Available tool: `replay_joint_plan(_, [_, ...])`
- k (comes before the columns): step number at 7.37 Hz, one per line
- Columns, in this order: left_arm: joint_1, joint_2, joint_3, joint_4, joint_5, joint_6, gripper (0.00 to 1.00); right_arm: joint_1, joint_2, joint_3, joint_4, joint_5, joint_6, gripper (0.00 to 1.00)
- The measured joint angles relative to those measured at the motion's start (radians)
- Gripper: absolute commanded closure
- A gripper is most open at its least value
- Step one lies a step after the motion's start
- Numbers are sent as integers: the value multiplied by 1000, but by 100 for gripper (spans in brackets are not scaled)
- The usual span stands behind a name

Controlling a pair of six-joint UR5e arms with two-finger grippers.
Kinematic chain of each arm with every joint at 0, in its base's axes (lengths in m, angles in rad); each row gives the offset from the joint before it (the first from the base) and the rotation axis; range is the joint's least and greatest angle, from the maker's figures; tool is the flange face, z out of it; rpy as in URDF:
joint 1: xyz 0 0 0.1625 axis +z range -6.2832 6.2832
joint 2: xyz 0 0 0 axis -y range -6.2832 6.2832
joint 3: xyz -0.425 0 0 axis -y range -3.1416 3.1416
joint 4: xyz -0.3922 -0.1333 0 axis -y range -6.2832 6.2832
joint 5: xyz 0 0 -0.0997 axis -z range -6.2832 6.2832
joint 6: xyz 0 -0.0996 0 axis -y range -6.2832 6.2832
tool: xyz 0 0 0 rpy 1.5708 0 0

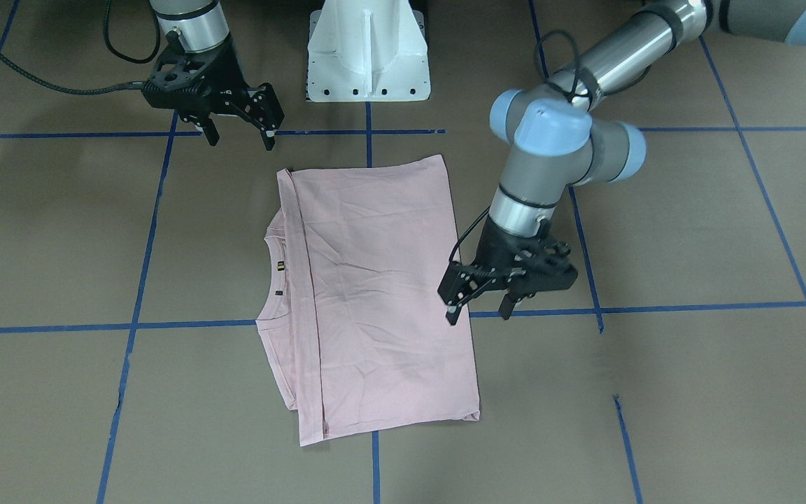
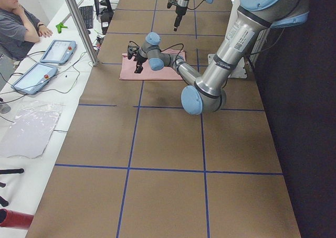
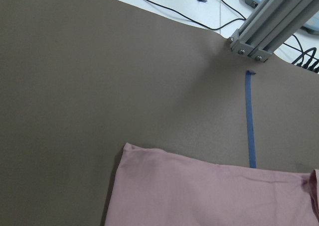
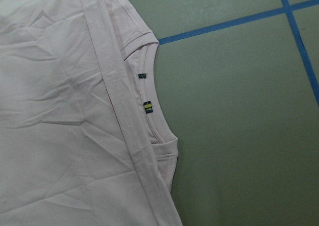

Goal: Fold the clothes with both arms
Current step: 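Move the left gripper to the shirt's side edge nearest the robot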

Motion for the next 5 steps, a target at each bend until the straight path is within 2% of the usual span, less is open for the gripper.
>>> replay_joint_plan(2, [53, 159, -250, 143, -73, -114, 0, -1, 7, -1, 0, 0, 1, 0])
replay_joint_plan(3, [120, 207, -331, 209, -57, -205, 0, -1, 9, -3, 0, -1, 2, 0])
replay_joint_plan(5, [268, 209, -387, 356, 18, -356, 0, -1, 11, -6, 0, -1, 3, 0])
